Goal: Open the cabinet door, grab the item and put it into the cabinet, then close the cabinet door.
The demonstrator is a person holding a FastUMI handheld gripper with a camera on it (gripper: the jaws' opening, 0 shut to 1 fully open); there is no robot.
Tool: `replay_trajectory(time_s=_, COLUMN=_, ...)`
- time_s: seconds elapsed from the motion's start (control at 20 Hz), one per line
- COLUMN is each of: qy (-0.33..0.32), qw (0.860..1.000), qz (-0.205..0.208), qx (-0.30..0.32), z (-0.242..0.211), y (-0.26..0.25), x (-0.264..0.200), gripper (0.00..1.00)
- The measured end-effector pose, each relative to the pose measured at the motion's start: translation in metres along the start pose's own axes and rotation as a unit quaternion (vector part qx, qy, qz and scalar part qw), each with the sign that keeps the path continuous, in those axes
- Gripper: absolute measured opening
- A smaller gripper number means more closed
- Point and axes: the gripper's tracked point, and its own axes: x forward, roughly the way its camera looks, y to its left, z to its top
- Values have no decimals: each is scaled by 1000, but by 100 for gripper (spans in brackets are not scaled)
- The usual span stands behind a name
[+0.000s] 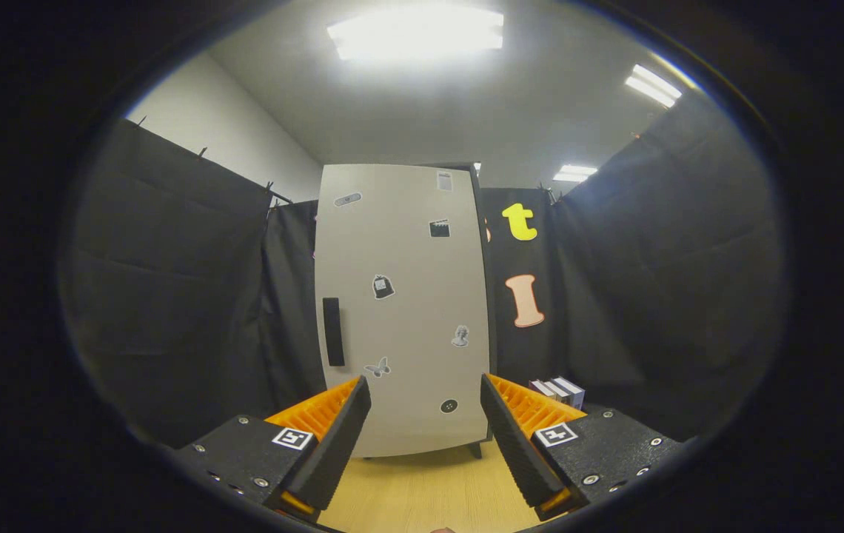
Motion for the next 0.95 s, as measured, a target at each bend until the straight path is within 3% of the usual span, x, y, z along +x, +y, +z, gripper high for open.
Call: replay_trajectory(time_s=0.95, qy=-29, qw=1000, qz=10, qx=2, z=9, y=10, x=-1, gripper=93)
